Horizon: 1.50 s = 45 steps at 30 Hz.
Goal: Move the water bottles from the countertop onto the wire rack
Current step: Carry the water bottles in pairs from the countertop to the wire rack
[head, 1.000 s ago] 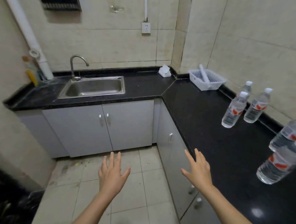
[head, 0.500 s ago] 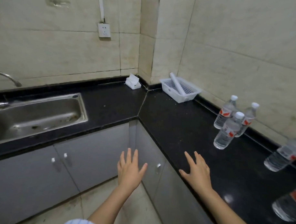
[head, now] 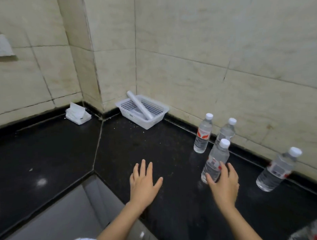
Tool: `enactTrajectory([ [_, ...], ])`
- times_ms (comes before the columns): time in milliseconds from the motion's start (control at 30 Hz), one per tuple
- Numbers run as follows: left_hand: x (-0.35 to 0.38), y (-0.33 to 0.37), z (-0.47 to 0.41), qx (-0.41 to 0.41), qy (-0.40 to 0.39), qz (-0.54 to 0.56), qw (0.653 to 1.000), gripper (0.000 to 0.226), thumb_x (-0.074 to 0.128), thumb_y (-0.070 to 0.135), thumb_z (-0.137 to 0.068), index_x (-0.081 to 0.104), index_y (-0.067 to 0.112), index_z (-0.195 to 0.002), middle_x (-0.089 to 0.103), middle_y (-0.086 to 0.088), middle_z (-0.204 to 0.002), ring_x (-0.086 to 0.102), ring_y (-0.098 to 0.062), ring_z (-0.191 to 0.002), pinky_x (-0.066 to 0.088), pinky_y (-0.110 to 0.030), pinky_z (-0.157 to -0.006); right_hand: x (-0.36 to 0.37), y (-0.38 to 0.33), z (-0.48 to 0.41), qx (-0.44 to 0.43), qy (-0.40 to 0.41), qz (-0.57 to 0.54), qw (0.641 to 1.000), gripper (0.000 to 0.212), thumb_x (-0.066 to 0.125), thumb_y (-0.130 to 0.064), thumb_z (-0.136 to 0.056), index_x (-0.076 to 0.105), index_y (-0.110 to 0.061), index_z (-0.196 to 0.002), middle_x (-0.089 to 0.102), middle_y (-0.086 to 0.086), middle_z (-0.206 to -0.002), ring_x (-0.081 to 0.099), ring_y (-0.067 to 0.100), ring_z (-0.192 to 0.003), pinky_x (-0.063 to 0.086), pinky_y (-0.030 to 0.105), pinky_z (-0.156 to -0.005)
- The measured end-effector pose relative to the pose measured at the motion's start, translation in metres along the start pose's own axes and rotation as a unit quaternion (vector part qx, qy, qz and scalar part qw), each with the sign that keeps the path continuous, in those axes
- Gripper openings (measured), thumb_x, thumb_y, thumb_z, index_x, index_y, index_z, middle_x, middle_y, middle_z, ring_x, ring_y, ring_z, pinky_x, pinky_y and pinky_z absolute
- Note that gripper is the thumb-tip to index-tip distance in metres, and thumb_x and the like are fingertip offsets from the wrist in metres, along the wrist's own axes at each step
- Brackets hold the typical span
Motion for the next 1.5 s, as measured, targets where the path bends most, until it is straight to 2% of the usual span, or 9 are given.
enactTrajectory([
  [133,-0.011,0.01,-0.062,0.011,0.013,0.014,1.0,0.066,0.035,0.049,-0.092,0.012,0.02,-0.146,0.002,-0.002,-0.158,0.0,-0.026,-0.145,0.013,-0.041,-0.116,0.01,0.002,-0.034,0.091,0.072,-0.067,0.991,0.085,0.079,-0.021,-0.067,0.033,-0.003,-0.137,0.034,0.025,-0.142,0.03,0.04,-0.131,0.029,0.053,-0.106],
  [400,0.05,0.067,-0.141,0.13,-0.119,-0.01,0.984,0.068,0.036,0.05,-0.091,0.012,0.02,-0.146,0.004,-0.003,-0.158,0.003,-0.025,-0.145,0.014,-0.04,-0.116,0.042,0.005,-0.078,0.188,0.056,-0.176,0.965,0.107,0.083,-0.02,-0.063,0.014,-0.017,-0.145,0.027,0.015,-0.146,0.03,0.03,-0.135,0.031,0.043,-0.109],
  [600,0.074,0.107,-0.206,0.224,-0.169,0.012,0.96,0.082,0.041,0.053,-0.088,-0.003,0.016,-0.147,0.006,-0.004,-0.158,0.006,-0.025,-0.144,0.017,-0.04,-0.115,0.051,0.011,-0.086,0.279,0.079,-0.195,0.937,0.082,0.08,-0.018,-0.064,0.035,-0.022,-0.132,0.049,0.007,-0.134,0.049,0.024,-0.12,0.042,0.037,-0.099],
  [733,0.076,0.142,-0.242,0.265,-0.162,0.074,0.948,0.09,0.055,0.048,-0.083,0.003,0.012,-0.147,0.017,-0.009,-0.155,0.017,-0.027,-0.142,0.023,-0.042,-0.112,0.051,0.005,-0.077,0.311,0.113,-0.184,0.925,0.067,0.079,-0.015,-0.062,0.039,-0.035,-0.111,0.058,0.0,-0.116,0.057,0.018,-0.105,0.045,0.03,-0.087],
  [833,0.076,0.169,-0.261,0.252,-0.159,0.164,0.94,0.095,0.07,0.037,-0.074,0.014,0.008,-0.145,0.026,-0.015,-0.151,0.027,-0.034,-0.137,0.029,-0.049,-0.107,0.052,0.001,-0.067,0.323,0.13,-0.174,0.921,0.061,0.079,-0.017,-0.06,0.039,-0.044,-0.097,0.06,-0.006,-0.107,0.058,0.012,-0.1,0.043,0.024,-0.083],
  [1000,0.087,0.206,-0.29,0.186,-0.18,0.282,0.924,0.099,0.079,0.03,-0.065,0.022,0.009,-0.143,0.036,-0.019,-0.144,0.034,-0.038,-0.132,0.033,-0.05,-0.103,0.055,0.001,-0.071,0.337,0.153,-0.173,0.913,0.064,0.078,-0.007,-0.063,0.037,-0.045,-0.095,0.058,-0.01,-0.103,0.057,0.002,-0.091,0.042,0.011,-0.072],
  [1067,0.095,0.209,-0.297,0.181,-0.189,0.297,0.918,0.097,0.08,0.032,-0.063,0.025,0.012,-0.141,0.042,-0.017,-0.141,0.038,-0.036,-0.129,0.037,-0.052,-0.102,0.056,0.002,-0.076,0.343,0.161,-0.173,0.909,0.064,0.077,-0.007,-0.064,0.037,-0.043,-0.098,0.057,-0.013,-0.101,0.056,0.002,-0.09,0.041,0.013,-0.075],
  [1200,0.103,0.204,-0.301,0.197,-0.201,0.317,0.906,0.09,0.081,0.033,-0.061,0.033,0.017,-0.136,0.049,-0.011,-0.136,0.046,-0.033,-0.123,0.043,-0.052,-0.098,0.055,0.006,-0.08,0.36,0.17,-0.17,0.901,0.069,0.079,-0.01,-0.064,0.035,-0.033,-0.111,0.058,-0.003,-0.106,0.057,0.016,-0.098,0.044,0.027,-0.085],
  [1500,0.076,0.165,-0.26,0.25,-0.229,0.327,0.882,0.072,0.083,0.026,-0.058,0.05,0.022,-0.122,0.063,-0.004,-0.118,0.056,-0.028,-0.111,0.047,-0.037,-0.088,0.051,-0.007,-0.058,0.35,0.196,-0.172,0.9,0.065,0.08,-0.01,-0.065,0.036,-0.028,-0.11,0.058,-0.002,-0.104,0.057,0.018,-0.1,0.043,0.026,-0.085],
])
Point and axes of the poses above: each hand's wrist, its own z-axis away from the middle knuckle, its own x-axis out of the palm, y = z × x, the point moved 5 cm from there along -z, towards the middle knuckle
